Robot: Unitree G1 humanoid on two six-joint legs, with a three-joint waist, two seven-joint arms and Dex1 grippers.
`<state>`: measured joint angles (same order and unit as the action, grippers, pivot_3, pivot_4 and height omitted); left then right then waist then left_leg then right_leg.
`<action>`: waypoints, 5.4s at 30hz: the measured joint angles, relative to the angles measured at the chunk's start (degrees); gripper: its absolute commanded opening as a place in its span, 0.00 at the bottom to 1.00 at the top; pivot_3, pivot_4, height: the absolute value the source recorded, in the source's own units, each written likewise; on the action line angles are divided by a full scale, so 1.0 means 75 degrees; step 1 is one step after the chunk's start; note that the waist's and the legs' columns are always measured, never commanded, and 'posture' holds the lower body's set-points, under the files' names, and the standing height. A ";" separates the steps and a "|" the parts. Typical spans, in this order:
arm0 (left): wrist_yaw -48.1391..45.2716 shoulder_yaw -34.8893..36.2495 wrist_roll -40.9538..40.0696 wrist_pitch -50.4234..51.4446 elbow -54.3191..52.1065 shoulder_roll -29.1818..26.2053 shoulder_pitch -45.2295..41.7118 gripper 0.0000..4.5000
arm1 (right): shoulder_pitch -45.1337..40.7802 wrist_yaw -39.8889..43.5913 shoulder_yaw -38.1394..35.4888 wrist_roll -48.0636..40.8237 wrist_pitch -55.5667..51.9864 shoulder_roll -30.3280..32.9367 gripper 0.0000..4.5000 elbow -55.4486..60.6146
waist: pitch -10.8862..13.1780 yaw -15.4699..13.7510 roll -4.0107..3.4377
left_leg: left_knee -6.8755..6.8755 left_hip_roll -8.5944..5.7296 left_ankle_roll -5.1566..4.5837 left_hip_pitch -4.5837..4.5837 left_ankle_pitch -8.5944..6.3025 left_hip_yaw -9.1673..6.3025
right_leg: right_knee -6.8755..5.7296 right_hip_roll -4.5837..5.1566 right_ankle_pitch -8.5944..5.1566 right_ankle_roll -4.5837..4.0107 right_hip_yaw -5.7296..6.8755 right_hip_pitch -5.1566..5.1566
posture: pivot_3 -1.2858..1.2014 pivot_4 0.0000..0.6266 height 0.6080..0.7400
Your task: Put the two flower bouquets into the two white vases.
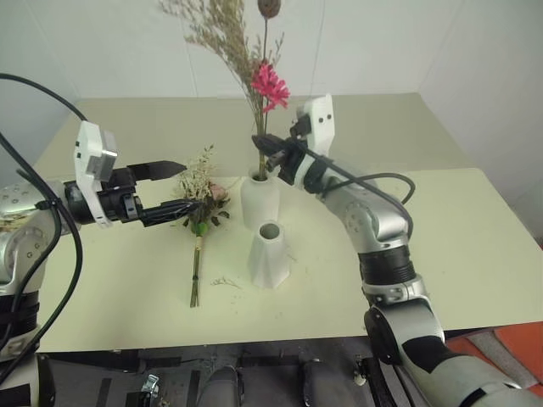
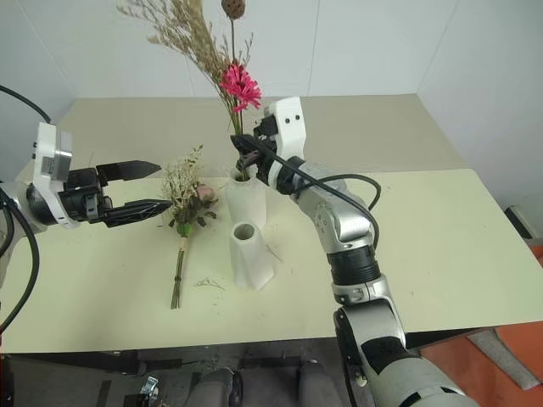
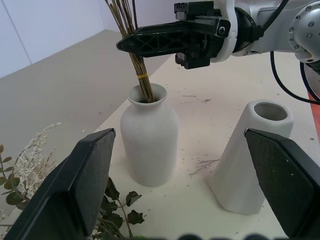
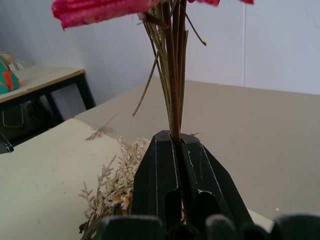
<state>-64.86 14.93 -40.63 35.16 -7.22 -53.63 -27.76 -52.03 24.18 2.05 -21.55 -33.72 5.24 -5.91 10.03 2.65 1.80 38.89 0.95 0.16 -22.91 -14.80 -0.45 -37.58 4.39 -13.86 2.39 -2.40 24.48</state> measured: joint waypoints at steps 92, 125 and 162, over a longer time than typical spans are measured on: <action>0.4385 0.1953 0.1133 0.1723 -0.0418 0.3021 -0.0114 0.02 | 0.1931 0.5768 -0.0976 -0.1814 0.0103 0.5662 0.94 0.2343 | -0.0001 -0.0284 0.0007 | 0.0016 -0.0007 0.0004 0.0001 0.0002 -0.0027 | 0.0063 0.0018 0.0012 0.0000 0.0002 -0.0024 | 0.52 0.24 1.00; 0.1051 -0.0270 -0.2154 0.0832 0.0043 0.3633 -0.2268 0.02 | 0.3917 0.4524 -0.2193 -0.2999 -0.0738 0.5961 0.94 0.3908 | -0.0002 -0.0250 0.0009 | 0.0026 -0.0010 0.0001 0.0011 0.0002 -0.0008 | 0.0066 0.0003 0.0011 0.0002 0.0001 -0.0045 | 0.52 0.24 1.00; 0.0052 -0.1494 -0.1163 0.0494 0.0728 0.3900 -0.1862 0.02 | 0.4442 0.3433 -0.2737 -0.3596 -0.0781 0.6020 0.94 0.4236 | -0.0002 -0.0252 0.0009 | 0.0027 -0.0010 -0.0001 0.0008 0.0002 -0.0011 | 0.0069 0.0002 0.0011 0.0003 0.0000 -0.0043 | 0.52 0.24 1.00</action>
<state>-64.48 3.73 -49.35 38.87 -1.76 -24.38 -41.73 -18.72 49.93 -18.48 -48.52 -39.58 50.39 25.86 10.01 0.77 1.87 39.09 0.88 0.15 -22.85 -14.78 -0.52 -37.07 4.40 -13.78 2.41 -2.40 24.15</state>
